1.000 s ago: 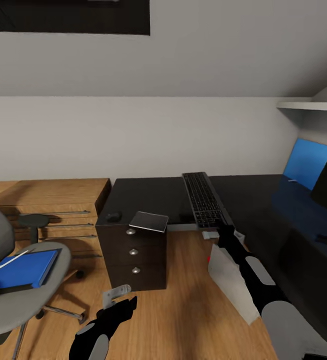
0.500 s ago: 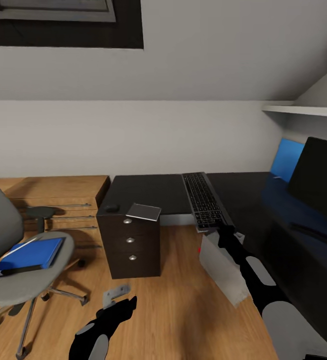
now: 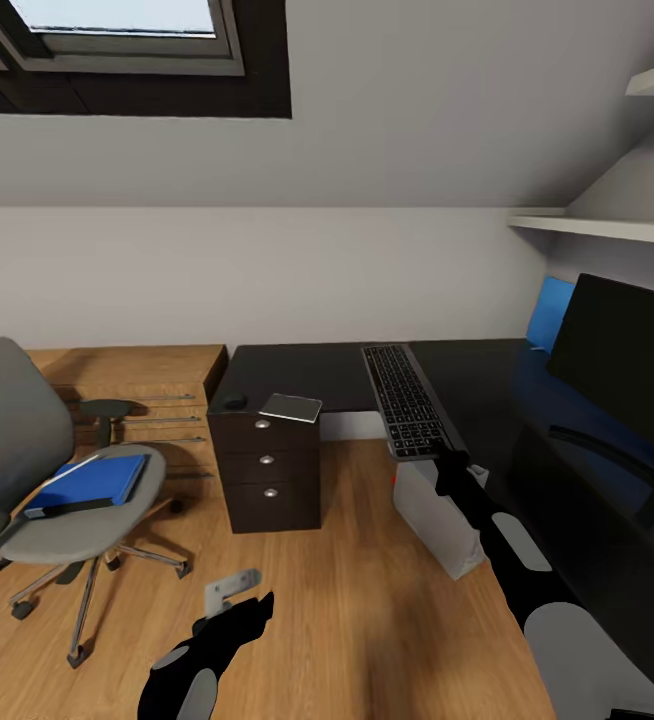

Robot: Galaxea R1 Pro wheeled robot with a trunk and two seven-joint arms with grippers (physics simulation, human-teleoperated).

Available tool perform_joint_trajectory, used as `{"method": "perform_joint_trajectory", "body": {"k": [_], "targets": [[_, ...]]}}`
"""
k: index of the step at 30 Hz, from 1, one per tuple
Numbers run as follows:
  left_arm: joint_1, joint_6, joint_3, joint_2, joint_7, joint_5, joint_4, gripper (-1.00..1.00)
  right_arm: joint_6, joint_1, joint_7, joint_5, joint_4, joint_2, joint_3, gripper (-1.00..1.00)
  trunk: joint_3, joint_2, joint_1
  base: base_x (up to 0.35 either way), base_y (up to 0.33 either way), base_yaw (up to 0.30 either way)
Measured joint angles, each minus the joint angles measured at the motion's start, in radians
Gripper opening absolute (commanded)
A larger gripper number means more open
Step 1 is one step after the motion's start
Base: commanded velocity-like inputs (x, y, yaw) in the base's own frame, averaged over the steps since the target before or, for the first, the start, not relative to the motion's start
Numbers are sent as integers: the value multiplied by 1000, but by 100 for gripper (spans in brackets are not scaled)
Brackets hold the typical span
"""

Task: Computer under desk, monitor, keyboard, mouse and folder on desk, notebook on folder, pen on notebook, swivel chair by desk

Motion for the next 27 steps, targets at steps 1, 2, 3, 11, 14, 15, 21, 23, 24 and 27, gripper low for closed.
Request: {"method": "perform_joint_trajectory", "body": {"k": [1,2,3,11,14,15,21,23,24,27], "targets": [[0,0,0,0,0,0,0,100,0,0,0,0,0,0,0,-100,3,7,-4,-346,0,0],[0,0,0,0,0,0,0,100,0,0,0,0,0,0,0,-100,6,14,-8,-346,0,0],[0,0,0,0,0,0,0,100,0,0,0,0,0,1,0,-100,9,21,-12,-346,0,0],[0,0,0,0,0,0,0,100,0,0,0,-1,1,2,-1,-100,34,77,-42,-346,0,0],[0,0,0,0,0,0,0,100,0,0,0,-1,2,2,-1,-100,44,98,-54,-346,-8,0],[0,0,0,0,0,0,0,100,0,0,0,-1,2,2,-1,-100,47,105,-58,-346,-69,0],[0,0,0,1,1,-2,0,100,1,0,1,-1,2,2,-2,-100,66,147,-81,-343,-128,0],[0,0,0,1,1,-2,0,100,1,0,1,-1,2,2,-2,-100,72,161,-88,-335,-175,0],[0,1,0,1,1,-3,0,100,2,0,1,-1,2,2,-2,-100,75,168,-92,-333,-182,0],[0,1,0,0,1,-4,0,100,2,0,0,-1,2,2,-2,-100,85,189,-104,-321,-201,0]]}}
